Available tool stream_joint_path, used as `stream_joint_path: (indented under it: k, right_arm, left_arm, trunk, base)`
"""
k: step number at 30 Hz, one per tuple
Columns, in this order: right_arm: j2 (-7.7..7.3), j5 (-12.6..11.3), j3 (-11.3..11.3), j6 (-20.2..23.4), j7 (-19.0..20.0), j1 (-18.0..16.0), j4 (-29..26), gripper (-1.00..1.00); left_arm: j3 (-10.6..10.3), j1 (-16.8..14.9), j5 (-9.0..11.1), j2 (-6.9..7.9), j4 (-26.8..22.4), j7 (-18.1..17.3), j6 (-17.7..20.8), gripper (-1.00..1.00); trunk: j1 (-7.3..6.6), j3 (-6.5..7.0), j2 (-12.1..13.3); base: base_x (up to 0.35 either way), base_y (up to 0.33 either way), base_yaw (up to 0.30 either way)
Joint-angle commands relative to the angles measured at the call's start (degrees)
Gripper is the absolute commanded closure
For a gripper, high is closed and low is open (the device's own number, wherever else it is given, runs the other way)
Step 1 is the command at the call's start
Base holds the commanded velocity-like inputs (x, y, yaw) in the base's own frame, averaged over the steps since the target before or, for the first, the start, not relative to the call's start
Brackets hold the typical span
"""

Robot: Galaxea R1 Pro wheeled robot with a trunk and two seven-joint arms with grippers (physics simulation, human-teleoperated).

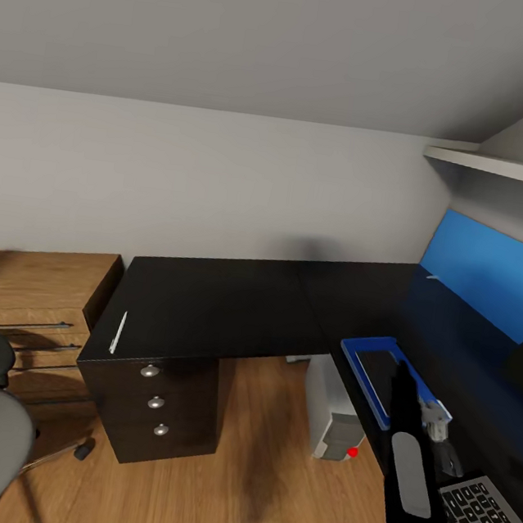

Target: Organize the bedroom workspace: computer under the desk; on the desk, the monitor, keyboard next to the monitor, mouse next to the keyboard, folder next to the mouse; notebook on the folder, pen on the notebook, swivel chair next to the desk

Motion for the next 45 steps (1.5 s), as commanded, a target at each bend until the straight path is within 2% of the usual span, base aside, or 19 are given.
stream_joint_path:
  k: [1,5,14,15,17,21,22,23,24,26,31,37,45]
  right_arm:
    - [0.15,-0.62,0.05,-0.19,0.26,-0.04,-0.03,-1.00]
    - [0.50,-0.67,0.81,-0.16,1.12,-0.04,0.07,-1.00]
    - [0.76,-0.54,5.98,-0.27,1.52,-0.04,1.35,-1.00]
    - [0.76,-0.53,7.93,-0.33,1.55,-0.04,1.88,-1.00]
    - [0.76,-0.48,9.49,-0.38,1.53,-0.04,2.34,-1.00]
    - [0.70,-0.29,15.59,-0.85,1.49,-0.04,4.72,-1.00]
    - [0.70,-0.26,16.50,-1.07,1.48,-0.04,4.93,-1.00]
    - [0.69,-0.20,19.27,-2.06,1.45,-0.04,5.32,-1.00]
    - [0.68,-0.17,20.21,-2.46,1.45,-0.04,5.39,-1.00]
    - [0.48,-0.17,26.08,-3.95,1.71,-0.04,5.56,-1.00]
    - [0.20,-0.15,31.20,-4.18,1.98,-0.04,5.59,-1.00]
    - [-0.53,1.27,33.93,-3.62,2.40,0.02,5.59,-1.00]
    - [-0.40,1.56,34.69,-3.64,2.97,0.14,5.75,-1.00]
  left_arm:
    - [-0.49,-0.03,0.54,0.05,0.02,0.40,-0.24,-1.00]
    - [-0.49,-0.02,0.54,0.05,0.02,0.40,-0.22,-1.00]
    - [-0.50,-0.02,0.48,-0.01,0.02,0.40,-0.32,-1.00]
    - [-0.51,-0.02,0.46,-0.03,0.02,0.40,-0.42,-1.00]
    - [-0.50,-0.03,0.46,-0.03,0.02,0.40,-0.44,-1.00]
    - [-0.51,-0.04,0.46,-0.04,0.02,0.40,-0.46,-1.00]
    - [-0.52,-0.05,0.45,-0.04,0.02,0.40,-0.46,-1.00]
    - [-0.53,-0.05,0.45,-0.04,0.02,0.41,-0.47,-1.00]
    - [-0.54,-0.04,0.45,-0.04,0.02,0.43,-0.47,-1.00]
    - [-0.54,-0.04,0.45,-0.04,0.02,0.57,-0.47,-1.00]
    - [-0.55,-0.04,0.45,-0.04,0.02,0.65,-0.47,-1.00]
    - [-0.56,-0.02,0.45,-0.04,0.02,0.65,-0.47,-1.00]
    - [-0.67,-0.01,0.45,-0.10,0.02,0.66,-0.53,-1.00]
  trunk:
    - [0.00,-0.05,-0.03]
    - [0.00,-0.05,-0.03]
    - [0.00,0.06,-0.03]
    - [0.00,0.08,-0.03]
    - [0.00,0.12,-0.03]
    - [0.00,0.19,-0.03]
    - [0.00,0.21,-0.03]
    - [-0.22,0.39,0.37]
    - [-0.44,0.58,0.77]
    - [-0.88,0.94,1.57]
    - [-1.98,1.84,3.58]
    - [-3.30,2.92,5.99]
    - [-5.05,4.36,9.19]
  base:
    - [0.000,0.000,0.000]
    - [0.000,0.000,0.060]
    - [0.000,0.000,0.242]
    - [0.000,0.000,0.276]
    - [0.000,0.000,0.276]
    - [0.000,0.000,0.277]
    - [0.000,0.000,0.277]
    - [0.000,0.000,0.275]
    - [0.000,0.000,0.256]
    - [0.000,0.000,0.107]
    - [0.000,0.000,0.034]
    - [0.000,0.000,0.004]
    - [0.000,0.000,0.000]
